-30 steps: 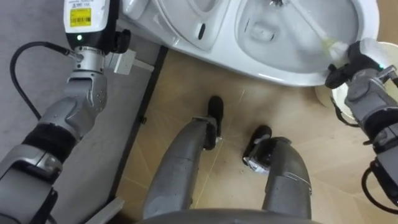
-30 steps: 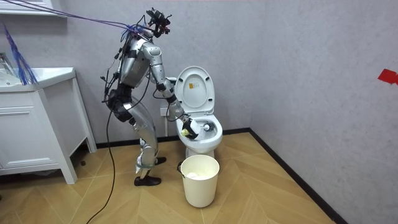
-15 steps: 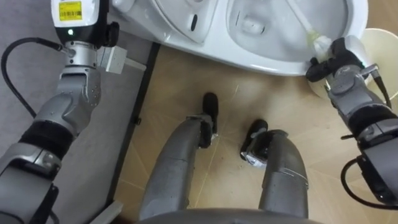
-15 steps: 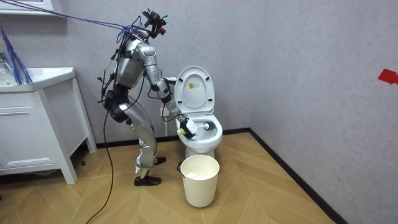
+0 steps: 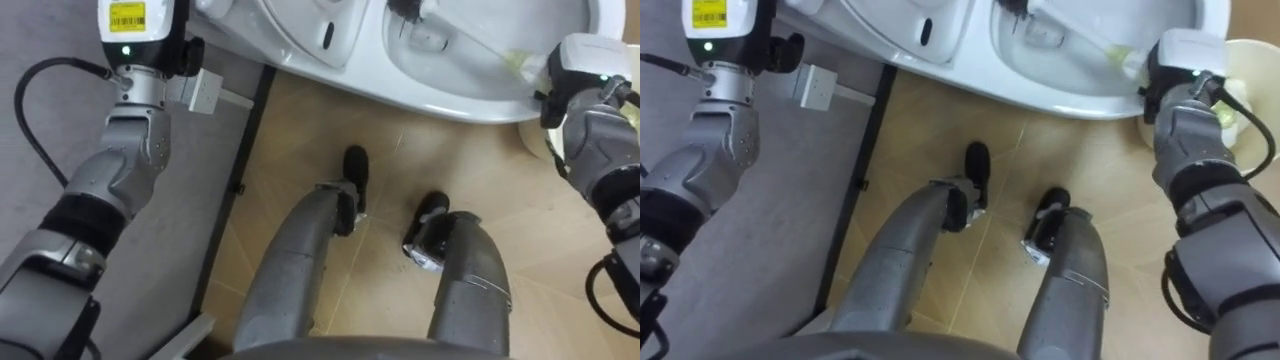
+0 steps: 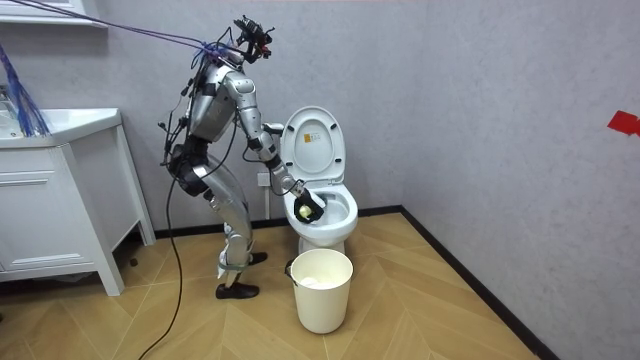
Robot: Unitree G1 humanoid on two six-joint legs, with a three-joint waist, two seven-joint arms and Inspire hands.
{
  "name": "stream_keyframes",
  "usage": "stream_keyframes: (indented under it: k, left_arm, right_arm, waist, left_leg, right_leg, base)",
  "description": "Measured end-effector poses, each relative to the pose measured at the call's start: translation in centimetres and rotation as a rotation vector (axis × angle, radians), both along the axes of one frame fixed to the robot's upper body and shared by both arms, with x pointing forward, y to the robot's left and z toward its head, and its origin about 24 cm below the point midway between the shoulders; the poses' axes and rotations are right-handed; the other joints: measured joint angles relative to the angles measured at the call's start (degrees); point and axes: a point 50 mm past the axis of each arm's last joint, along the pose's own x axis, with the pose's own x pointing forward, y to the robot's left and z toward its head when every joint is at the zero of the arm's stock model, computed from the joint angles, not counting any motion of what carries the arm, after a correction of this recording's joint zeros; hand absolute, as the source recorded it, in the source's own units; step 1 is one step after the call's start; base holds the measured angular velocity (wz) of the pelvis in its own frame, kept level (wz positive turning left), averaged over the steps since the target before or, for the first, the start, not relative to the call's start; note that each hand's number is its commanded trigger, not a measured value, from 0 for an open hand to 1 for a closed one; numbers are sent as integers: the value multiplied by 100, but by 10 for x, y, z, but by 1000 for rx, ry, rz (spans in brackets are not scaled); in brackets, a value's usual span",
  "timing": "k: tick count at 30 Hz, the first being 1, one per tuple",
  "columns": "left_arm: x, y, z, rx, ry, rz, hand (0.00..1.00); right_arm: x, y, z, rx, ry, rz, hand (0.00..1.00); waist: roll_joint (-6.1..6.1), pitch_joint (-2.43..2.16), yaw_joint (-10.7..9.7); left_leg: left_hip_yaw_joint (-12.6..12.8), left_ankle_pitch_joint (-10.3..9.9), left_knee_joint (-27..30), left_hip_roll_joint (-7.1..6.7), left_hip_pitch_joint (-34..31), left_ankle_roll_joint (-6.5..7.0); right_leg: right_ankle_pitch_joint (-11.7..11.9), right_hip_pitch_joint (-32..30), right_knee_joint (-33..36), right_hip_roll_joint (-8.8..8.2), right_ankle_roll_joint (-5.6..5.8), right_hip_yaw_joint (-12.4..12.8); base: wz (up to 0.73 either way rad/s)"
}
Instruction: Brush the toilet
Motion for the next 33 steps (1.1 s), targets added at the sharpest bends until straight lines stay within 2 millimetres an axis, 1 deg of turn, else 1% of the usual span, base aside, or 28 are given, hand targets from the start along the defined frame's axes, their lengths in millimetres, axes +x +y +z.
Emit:
stream_keyframes:
  k: [1, 2, 3, 4, 5, 6, 8, 10, 11, 12, 14, 15, 16, 17, 19, 20, 22, 23, 24, 26, 27, 30, 33]
  left_arm:
    - [0, 0, 0, -4, 1, 0, 0]
    - [1, -2, 1, -15, 1, -5, 0]
    - [2, -3, 1, -15, -1, -11, 0]
    - [2, -3, 2, -15, -1, -12, 0]
    - [0, -4, -2, -12, 13, -17, 0]
    - [-1, -4, -3, -13, 19, -21, 0]
    - [-2, -5, -5, -28, 30, -31, 0]
    - [-6, -5, -11, -40, 56, -38, 0]
    - [-8, -5, -13, -43, 62, -42, 0]
    - [-10, -5, -14, -50, 66, -45, 0]
    - [-10, -6, -14, -70, 69, -48, 0]
    - [-10, -6, -13, -79, 71, -48, 0]
    - [-11, -5, -13, -82, 71, -47, 0]
    - [-12, -5, -12, -86, 76, -51, 0]
    - [-12, -3, -11, -98, 82, -52, 0]
    - [-12, -2, -10, -95, 82, -53, 0]
    - [-13, 2, -8, -88, 79, -53, 0]
    - [-13, 4, -6, -82, 74, -57, 0]
    - [-14, 8, -4, -72, 71, -57, 0]
    - [-14, 11, -2, -66, 65, -60, 0]
    - [-16, 12, -4, -69, 67, -60, 0]
    - [-16, 12, -3, -73, 63, -63, 0]
    - [-17, 12, -5, -76, 65, -62, 0]
  right_arm:
    - [-1, 0, -1, 0, 1, 1, 100]
    - [-2, -1, -2, -7, 4, 1, 100]
    - [-6, -4, -4, -22, 11, 1, 100]
    - [-7, -5, -5, -30, 13, 4, 100]
    - [-10, -7, -7, -48, 20, 11, 100]
    - [-12, -8, -7, -66, 16, 14, 100]
    - [-15, -10, -9, -91, 16, 20, 100]
    - [-19, -11, -12, -103, 16, 25, 100]
    - [-21, -12, -13, -117, 15, 32, 100]
    - [-23, -12, -14, -127, 14, 38, 100]
    - [-24, -11, -15, -129, 9, 47, 100]
    - [-25, -11, -15, -130, 8, 50, 100]
    - [-25, -10, -15, -130, 9, 51, 100]
    - [-25, -10, -16, -127, 13, 53, 100]
    - [-22, -7, -13, -114, 12, 60, 100]
    - [-21, -7, -12, -102, 18, 56, 100]
    - [-18, -4, -11, -86, 28, 59, 100]
    - [-17, -3, -11, -79, 38, 59, 100]
    - [-17, 0, -12, -67, 58, 60, 100]
    - [-18, 2, -16, -51, 88, 69, 100]
    - [-20, 3, -19, -44, 104, 74, 100]
    - [-26, 4, -26, -30, 142, 81, 100]
    - [-33, 2, -32, -28, 164, 75, 100]
  waist:
    - [1, 0, -1]
    - [32, 4, -2]
    - [94, 4, 0]
    - [126, 3, 1]
    - [177, -2, 0]
    - [194, -6, -4]
    - [202, -11, -16]
    - [215, -21, -86]
    - [223, -29, -122]
    - [235, -44, -140]
    - [234, -51, -160]
    - [232, -52, -209]
    - [224, -54, -221]
    - [205, -58, -255]
    - [183, -56, -307]
    - [161, -57, -372]
    - [107, -54, -399]
    - [50, -54, -423]
    - [-56, -63, -420]
    - [-155, -64, -424]
    - [-205, -74, -419]
    - [-263, -85, -435]
    - [-263, -85, -446]
  left_leg:
    - [-6, -3, 7, 0, -1, -3]
    - [-18, -9, 29, 0, -9, -6]
    - [-55, -42, 89, 11, -23, -9]
    - [-86, -63, 133, 16, -29, -8]
    - [-132, -84, 138, 10, -31, -3]
    - [-136, -85, 138, -15, -29, -1]
    - [-137, -85, 138, -45, -14, 0]
    - [-144, -89, 140, -96, 17, 6]
    - [-139, -94, 141, -135, 31, 15]
    - [-138, -97, 141, -141, 35, 20]
    - [-126, -81, 144, -149, 29, 45]
    - [-119, -78, 159, -149, 21, 50]
    - [-116, -77, 193, -150, 16, 51]
    - [-124, -84, 252, -158, 3, 56]
    - [-144, -118, 340, -207, -15, 55]
    - [-139, -134, 377, -217, -28, 55]
    - [-141, -173, 450, -202, -80, 31]
    - [-148, -173, 457, -194, -107, 30]
    - [-122, -172, 472, -181, -119, 32]
    - [-121, -196, 519, -146, -129, 24]
    - [-138, -197, 529, -131, -128, 24]
    - [-140, -198, 531, -122, -119, 25]
    - [-141, -199, 513, -124, -113, 33]
  right_leg:
    - [-7, 3, 6, -1, -2, -8]
    - [-18, 21, 10, -1, 1, -39]
    - [-34, 57, 6, 13, 23, -81]
    - [-55, 81, 8, 18, 42, -109]
    - [-90, 110, 21, 15, 41, -140]
    - [-116, 103, 56, -15, 45, -138]
    - [-145, 112, 93, -53, 52, -148]
    - [-181, 146, 135, -103, 85, -161]
    - [-193, 151, 181, -144, 109, -156]
    - [-205, 158, 192, -162, 120, -163]
    - [-215, 162, 212, -186, 101, -181]
    - [-224, 163, 239, -204, 82, -200]
    - [-230, 163, 263, -219, 71, -210]
    - [-263, 161, 327, -272, 42, -237]
    - [-339, 152, 451, -337, 41, -243]
    - [-376, 134, 521, -379, 40, -243]
    - [-394, 88, 587, -383, 23, -236]
    - [-394, 52, 603, -378, 22, -228]
    - [-394, 5, 631, -372, 19, -182]
    - [-391, 11, 628, -332, 7, -176]
    - [-384, 32, 603, -306, 1, -191]
    - [-380, 66, 578, -290, 5, -212]
    - [-380, 74, 578, -290, 13, -208]
  base:
    - [8]
    - [6]
    - [7]
    - [7]
    - [7]
    - [9]
    - [10]
    - [15]
    - [15]
    - [12]
    - [8]
    - [12]
    - [16]
    - [18]
    - [16]
    - [6]
    - [2]
    - [-7]
    - [-8]
    - [-9]
    - [-5]
    - [0]
    - [0]
